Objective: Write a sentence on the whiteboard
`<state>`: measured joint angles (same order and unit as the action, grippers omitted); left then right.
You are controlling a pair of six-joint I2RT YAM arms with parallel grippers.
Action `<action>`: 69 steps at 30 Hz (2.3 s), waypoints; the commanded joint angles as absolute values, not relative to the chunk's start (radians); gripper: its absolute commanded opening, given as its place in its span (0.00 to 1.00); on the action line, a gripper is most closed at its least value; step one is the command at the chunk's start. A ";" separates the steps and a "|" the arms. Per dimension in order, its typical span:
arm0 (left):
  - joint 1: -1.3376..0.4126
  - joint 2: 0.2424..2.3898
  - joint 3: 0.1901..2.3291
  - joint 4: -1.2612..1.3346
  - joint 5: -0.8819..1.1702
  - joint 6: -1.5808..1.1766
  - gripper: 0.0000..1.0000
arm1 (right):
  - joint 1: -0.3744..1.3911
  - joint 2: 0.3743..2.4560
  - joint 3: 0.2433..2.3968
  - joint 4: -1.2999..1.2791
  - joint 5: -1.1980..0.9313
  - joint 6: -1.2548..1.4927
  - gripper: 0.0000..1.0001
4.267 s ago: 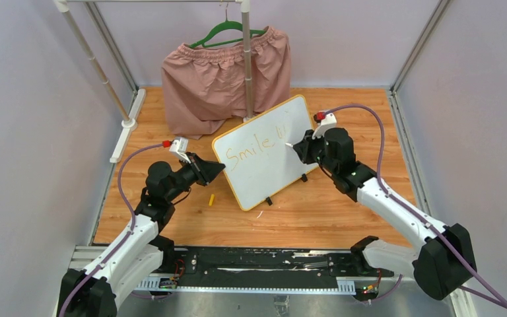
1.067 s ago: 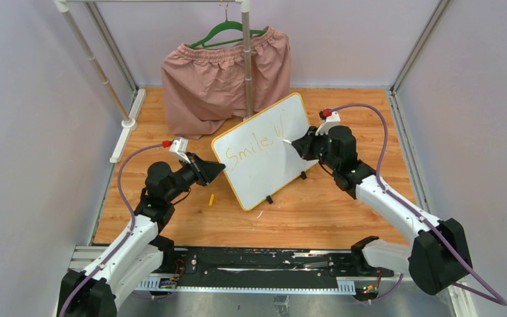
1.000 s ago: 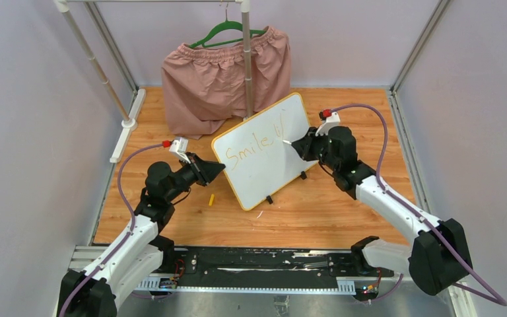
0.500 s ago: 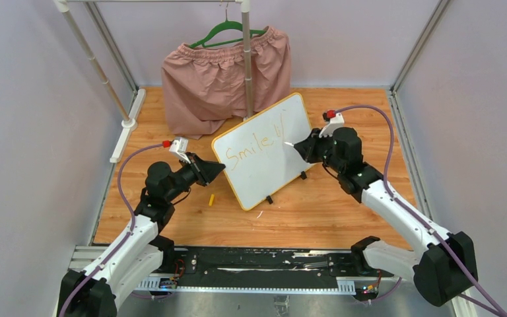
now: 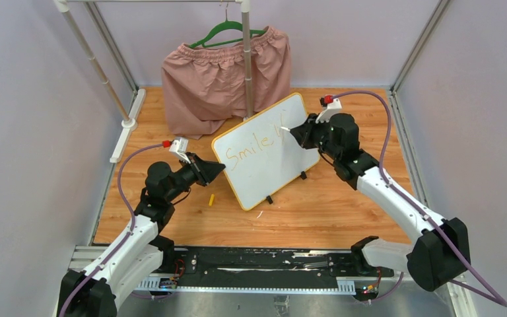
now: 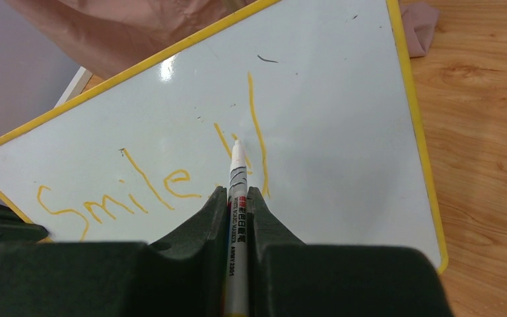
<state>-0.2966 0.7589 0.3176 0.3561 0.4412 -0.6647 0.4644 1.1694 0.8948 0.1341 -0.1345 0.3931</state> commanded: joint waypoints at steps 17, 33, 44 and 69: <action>-0.295 0.746 0.316 0.391 0.451 -0.666 0.00 | 0.459 1.202 0.913 0.158 -0.121 0.370 0.00; -0.295 0.743 0.314 0.391 0.452 -0.666 0.00 | 0.440 1.235 0.902 0.161 -0.105 0.369 0.00; -0.295 0.742 0.314 0.391 0.453 -0.667 0.00 | 0.416 1.241 0.906 0.139 -0.077 0.372 0.00; -0.295 0.740 0.314 0.391 0.452 -0.667 0.00 | 0.411 1.242 0.981 0.209 -0.101 0.386 0.00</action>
